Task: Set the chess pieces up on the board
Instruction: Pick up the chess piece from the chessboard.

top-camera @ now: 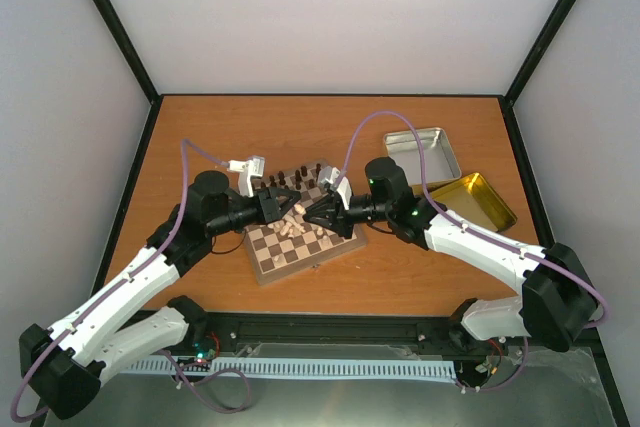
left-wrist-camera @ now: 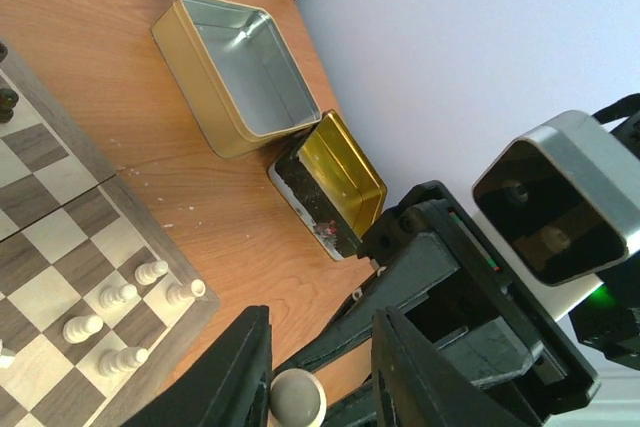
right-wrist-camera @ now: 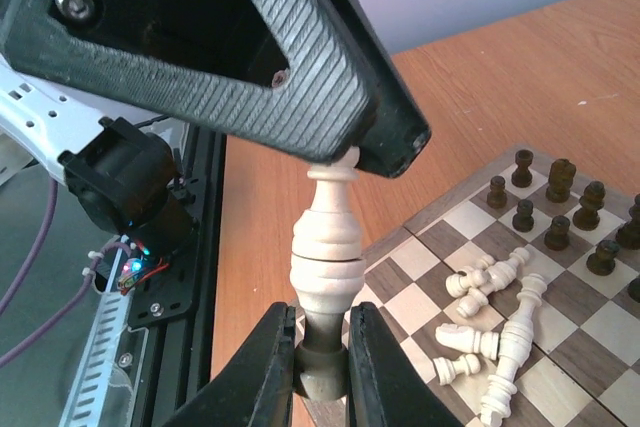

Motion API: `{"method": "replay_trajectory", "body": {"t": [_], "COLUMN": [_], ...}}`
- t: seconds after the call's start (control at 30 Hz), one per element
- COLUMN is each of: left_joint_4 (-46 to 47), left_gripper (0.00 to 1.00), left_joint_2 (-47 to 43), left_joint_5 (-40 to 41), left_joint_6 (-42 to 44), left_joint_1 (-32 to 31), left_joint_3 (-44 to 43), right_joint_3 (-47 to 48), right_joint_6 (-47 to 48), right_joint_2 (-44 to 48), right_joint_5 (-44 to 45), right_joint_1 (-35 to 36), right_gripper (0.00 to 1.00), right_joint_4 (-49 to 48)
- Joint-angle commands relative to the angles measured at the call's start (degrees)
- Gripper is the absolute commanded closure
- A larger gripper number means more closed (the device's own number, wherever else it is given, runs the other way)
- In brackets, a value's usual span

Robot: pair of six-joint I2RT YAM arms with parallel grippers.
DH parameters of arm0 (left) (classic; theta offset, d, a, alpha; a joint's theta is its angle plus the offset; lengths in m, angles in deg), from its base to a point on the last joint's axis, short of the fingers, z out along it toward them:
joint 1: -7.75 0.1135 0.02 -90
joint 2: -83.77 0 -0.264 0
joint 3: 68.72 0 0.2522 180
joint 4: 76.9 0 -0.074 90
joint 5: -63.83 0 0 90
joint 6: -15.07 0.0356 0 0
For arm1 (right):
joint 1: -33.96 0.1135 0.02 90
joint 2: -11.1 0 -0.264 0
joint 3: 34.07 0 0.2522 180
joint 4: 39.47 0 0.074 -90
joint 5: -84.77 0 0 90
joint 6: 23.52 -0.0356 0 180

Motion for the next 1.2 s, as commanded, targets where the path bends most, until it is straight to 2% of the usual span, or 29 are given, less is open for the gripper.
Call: {"method": "replay_trajectory", "body": {"t": [0.0, 0.2, 0.3, 0.4, 0.73, 0.9, 1.0, 1.17], "left_joint_4": [-1.5, -4.7, -5.5, -5.6, -4.4, -4.4, -5.4, -14.9], "left_gripper": [0.71, 0.68, 0.73, 0.82, 0.86, 0.99, 0.99, 0.99], "left_joint_2": [-0.5, -0.7, -1.0, -1.3, -0.5, -0.9, -2.1, -4.0], "left_joint_5": [0.7, 1.4, 1.9, 2.4, 1.2, 2.6, 5.9, 20.4], "left_joint_6": [0.5, 1.4, 1.7, 1.9, 2.8, 3.6, 4.3, 6.5], "left_joint_1": [0.3, 0.4, 0.3, 0.3, 0.3, 0.4, 0.3, 0.3], "left_joint_3": [-1.1, -1.2, -1.1, -1.1, -1.8, -1.2, -0.5, -0.2], "right_joint_3": [-0.6, -0.9, -0.8, -0.7, -0.5, -0.6, -0.5, -0.7], "right_joint_6": [-0.4, -1.2, -1.1, -1.0, -0.5, -1.0, -1.0, -1.7], "right_joint_2": [0.9, 0.9, 0.8, 0.5, -0.3, -0.4, -1.0, -2.7], "right_joint_5": [0.7, 1.9, 1.8, 1.1, 0.3, 2.0, 4.4, 10.0], "right_joint_1": [0.0, 0.0, 0.0, 0.0, 0.0, 0.0, 0.0, 0.0], "right_gripper": [0.94, 0.94, 0.94, 0.94, 0.94, 0.94, 0.94, 0.93], "right_joint_4": [-2.3, -3.3, -3.4, -3.2, -2.3, -2.5, -1.7, 1.4]}}
